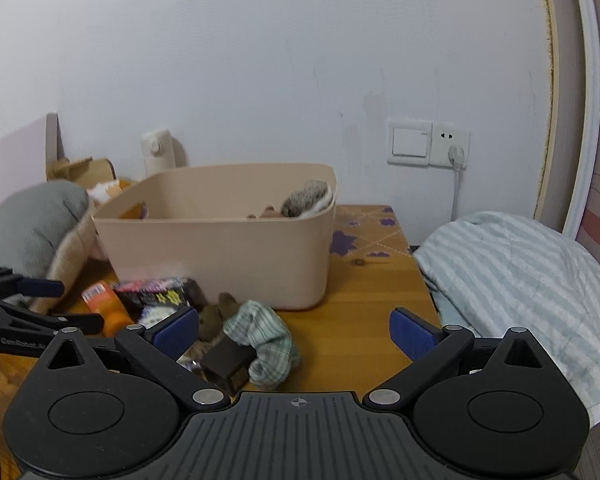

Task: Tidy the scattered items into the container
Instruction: 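Move both tools back toward the orange bottle and green scrunchie, then grasp the orange juice bottle with the left tool while the right tool grasps the green plaid scrunchie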

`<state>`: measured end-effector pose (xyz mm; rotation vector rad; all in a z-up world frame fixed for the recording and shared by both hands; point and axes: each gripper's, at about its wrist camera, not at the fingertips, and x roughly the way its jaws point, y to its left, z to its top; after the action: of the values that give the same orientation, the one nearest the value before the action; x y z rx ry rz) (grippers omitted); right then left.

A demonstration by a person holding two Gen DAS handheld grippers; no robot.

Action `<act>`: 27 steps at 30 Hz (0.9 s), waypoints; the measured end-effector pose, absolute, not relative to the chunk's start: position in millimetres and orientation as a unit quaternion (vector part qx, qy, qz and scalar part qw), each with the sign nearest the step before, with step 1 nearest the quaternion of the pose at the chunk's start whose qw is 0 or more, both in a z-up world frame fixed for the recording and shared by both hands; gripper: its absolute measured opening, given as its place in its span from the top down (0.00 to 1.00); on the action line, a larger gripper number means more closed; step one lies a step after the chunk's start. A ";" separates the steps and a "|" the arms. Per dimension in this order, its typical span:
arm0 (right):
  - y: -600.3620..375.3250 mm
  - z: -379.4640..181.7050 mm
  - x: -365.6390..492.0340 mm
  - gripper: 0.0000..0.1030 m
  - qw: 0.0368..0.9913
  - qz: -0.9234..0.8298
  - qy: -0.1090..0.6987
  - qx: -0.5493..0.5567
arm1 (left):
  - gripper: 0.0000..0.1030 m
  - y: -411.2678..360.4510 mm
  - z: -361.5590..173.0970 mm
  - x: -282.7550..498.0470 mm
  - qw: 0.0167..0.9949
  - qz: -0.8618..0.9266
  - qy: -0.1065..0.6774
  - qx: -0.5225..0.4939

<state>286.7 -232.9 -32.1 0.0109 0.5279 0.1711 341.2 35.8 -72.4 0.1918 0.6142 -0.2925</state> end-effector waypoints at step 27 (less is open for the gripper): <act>-230.0 -88.1 342.7 0.05 0.943 0.079 0.322 -0.004 | 0.20 49.7 -127.8 391.0 0.929 -0.198 0.299 0.089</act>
<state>342.7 -230.0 -88.1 -0.0088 0.6570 0.1601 391.0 49.7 -127.8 0.1831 0.6128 -0.4067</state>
